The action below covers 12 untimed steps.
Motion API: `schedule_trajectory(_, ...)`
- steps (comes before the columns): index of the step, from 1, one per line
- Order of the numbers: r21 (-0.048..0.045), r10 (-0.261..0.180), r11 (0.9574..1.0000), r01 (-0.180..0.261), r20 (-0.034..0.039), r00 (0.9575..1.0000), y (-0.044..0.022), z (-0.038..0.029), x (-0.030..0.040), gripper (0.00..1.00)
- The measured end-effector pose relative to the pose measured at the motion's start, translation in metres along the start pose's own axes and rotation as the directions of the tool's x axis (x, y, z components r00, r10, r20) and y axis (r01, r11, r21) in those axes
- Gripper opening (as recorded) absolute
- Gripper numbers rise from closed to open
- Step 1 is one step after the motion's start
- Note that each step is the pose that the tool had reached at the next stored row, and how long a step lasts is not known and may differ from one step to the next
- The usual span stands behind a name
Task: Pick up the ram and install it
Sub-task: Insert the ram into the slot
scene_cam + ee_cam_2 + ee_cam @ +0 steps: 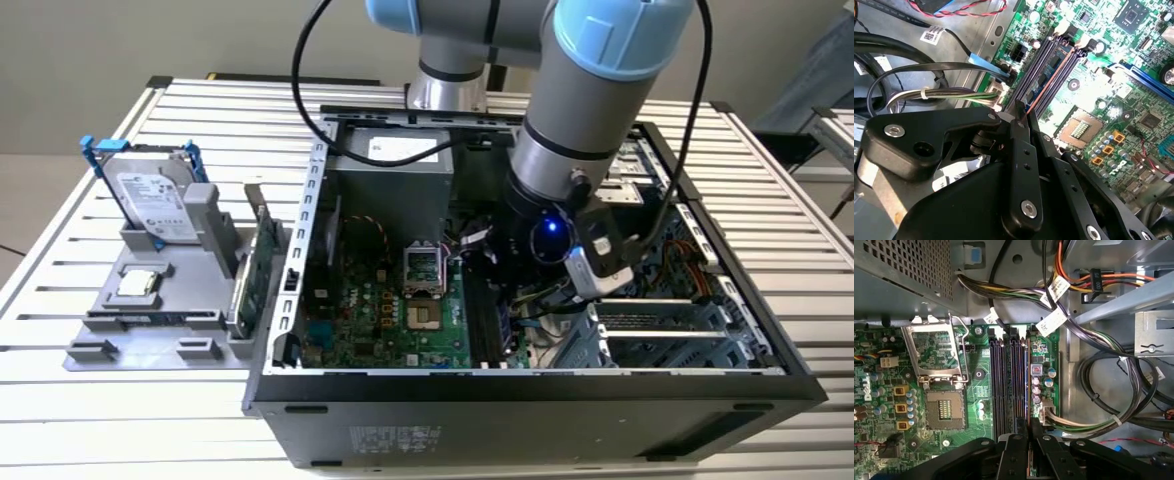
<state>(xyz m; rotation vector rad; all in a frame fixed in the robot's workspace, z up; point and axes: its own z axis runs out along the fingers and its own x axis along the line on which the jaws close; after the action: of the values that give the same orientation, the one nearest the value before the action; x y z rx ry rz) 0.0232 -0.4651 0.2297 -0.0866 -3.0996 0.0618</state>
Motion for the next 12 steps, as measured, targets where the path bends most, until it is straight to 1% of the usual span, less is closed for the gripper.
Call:
schedule_trajectory(4,0.0004,0.0,1.0,0.0,0.0,1.0,0.0001,0.0029,-0.0001,0.0)
schedule_trajectory(12,0.0004,-0.002,1.0,0.002,-0.0002,1.0,0.0001,0.0036,0.0005,0.0)
